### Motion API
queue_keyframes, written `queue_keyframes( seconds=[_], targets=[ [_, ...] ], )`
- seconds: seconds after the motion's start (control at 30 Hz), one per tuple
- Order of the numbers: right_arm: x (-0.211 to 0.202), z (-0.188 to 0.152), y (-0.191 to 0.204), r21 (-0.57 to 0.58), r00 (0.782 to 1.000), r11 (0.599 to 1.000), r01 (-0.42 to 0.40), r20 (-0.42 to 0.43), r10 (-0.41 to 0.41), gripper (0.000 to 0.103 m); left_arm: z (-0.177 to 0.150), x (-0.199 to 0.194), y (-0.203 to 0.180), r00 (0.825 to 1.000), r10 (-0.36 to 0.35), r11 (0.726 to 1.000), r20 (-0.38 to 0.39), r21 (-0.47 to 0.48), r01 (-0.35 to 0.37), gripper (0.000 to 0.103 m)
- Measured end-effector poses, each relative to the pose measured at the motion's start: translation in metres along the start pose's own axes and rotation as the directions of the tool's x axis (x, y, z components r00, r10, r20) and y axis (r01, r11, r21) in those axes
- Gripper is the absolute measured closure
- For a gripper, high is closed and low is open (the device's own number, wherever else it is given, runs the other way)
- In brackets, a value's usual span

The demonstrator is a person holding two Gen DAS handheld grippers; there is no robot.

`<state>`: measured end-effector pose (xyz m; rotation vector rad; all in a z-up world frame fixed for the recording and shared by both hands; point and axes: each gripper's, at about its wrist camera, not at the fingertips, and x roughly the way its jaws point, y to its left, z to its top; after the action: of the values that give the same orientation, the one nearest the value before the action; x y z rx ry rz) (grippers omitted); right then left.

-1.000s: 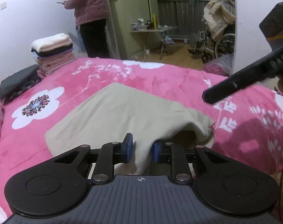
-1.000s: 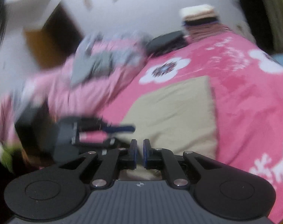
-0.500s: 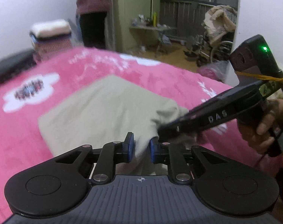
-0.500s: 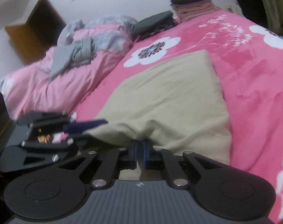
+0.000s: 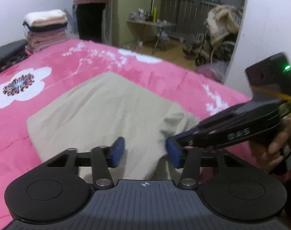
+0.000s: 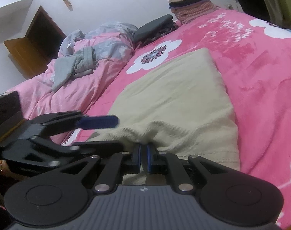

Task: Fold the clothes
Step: 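Close the right gripper on the trouser edge while the left gripper approaches it, then close the left gripper on the trouser edge beside the right gripper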

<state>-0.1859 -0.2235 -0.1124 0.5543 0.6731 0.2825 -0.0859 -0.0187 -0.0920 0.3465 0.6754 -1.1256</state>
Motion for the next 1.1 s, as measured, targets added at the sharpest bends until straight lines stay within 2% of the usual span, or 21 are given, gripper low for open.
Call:
queue_keyframes(
  seconds=[0.13, 0.2, 0.23, 0.33, 0.4, 0.5, 0.63, 0.8, 0.97, 1.1],
  targets=[
    [0.001, -0.001, -0.003, 0.007, 1.000, 1.000, -0.007, 0.001, 0.007, 0.096, -0.003, 0.004, 0.004, 1.000, -0.014, 1.000, -0.010, 0.010, 0.014, 0.063],
    [0.000, 0.000, -0.003, 0.008, 1.000, 1.000, -0.009, -0.002, 0.009, 0.097, -0.004, 0.004, 0.002, 1.000, -0.022, 0.999, -0.008, 0.036, 0.022, 0.074],
    [-0.001, 0.000, -0.004, 0.007, 1.000, 1.000, -0.011, -0.005, 0.011, 0.097, -0.005, 0.004, -0.001, 1.000, -0.014, 0.998, -0.003, 0.059, 0.014, 0.085],
    [-0.014, 0.003, -0.004, 0.017, 1.000, 0.999, -0.029, 0.006, 0.029, 0.095, -0.006, 0.001, -0.005, 1.000, 0.004, 0.995, 0.025, 0.102, -0.006, 0.092],
    [-0.032, 0.004, -0.006, 0.030, 0.998, 0.998, -0.055, 0.031, 0.054, 0.095, -0.006, -0.002, -0.007, 0.999, 0.006, 0.994, 0.045, 0.110, -0.011, 0.092],
    [-0.053, -0.001, -0.016, 0.124, 0.993, 0.985, -0.119, 0.016, 0.118, 0.095, -0.007, -0.005, -0.009, 0.998, 0.010, 0.992, 0.062, 0.123, -0.017, 0.093],
    [-0.054, -0.022, -0.020, 0.189, 0.992, 0.978, -0.084, -0.079, 0.100, 0.090, -0.007, -0.008, -0.015, 0.996, 0.027, 0.988, 0.087, 0.151, -0.040, 0.093],
    [-0.031, -0.044, -0.022, 0.226, 0.991, 0.974, -0.019, -0.122, 0.047, 0.090, -0.007, -0.007, -0.019, 0.995, 0.044, 0.979, 0.093, 0.194, -0.061, 0.093],
    [-0.040, -0.031, -0.017, 0.191, 0.995, 0.980, -0.056, -0.067, 0.070, 0.090, -0.008, -0.011, -0.025, 0.990, 0.072, 0.964, 0.123, 0.248, -0.101, 0.092],
    [-0.054, -0.014, -0.012, 0.137, 0.996, 0.987, -0.084, -0.001, 0.085, 0.090, -0.008, -0.014, -0.028, 0.985, 0.070, 0.962, 0.155, 0.250, -0.108, 0.093]
  ],
)
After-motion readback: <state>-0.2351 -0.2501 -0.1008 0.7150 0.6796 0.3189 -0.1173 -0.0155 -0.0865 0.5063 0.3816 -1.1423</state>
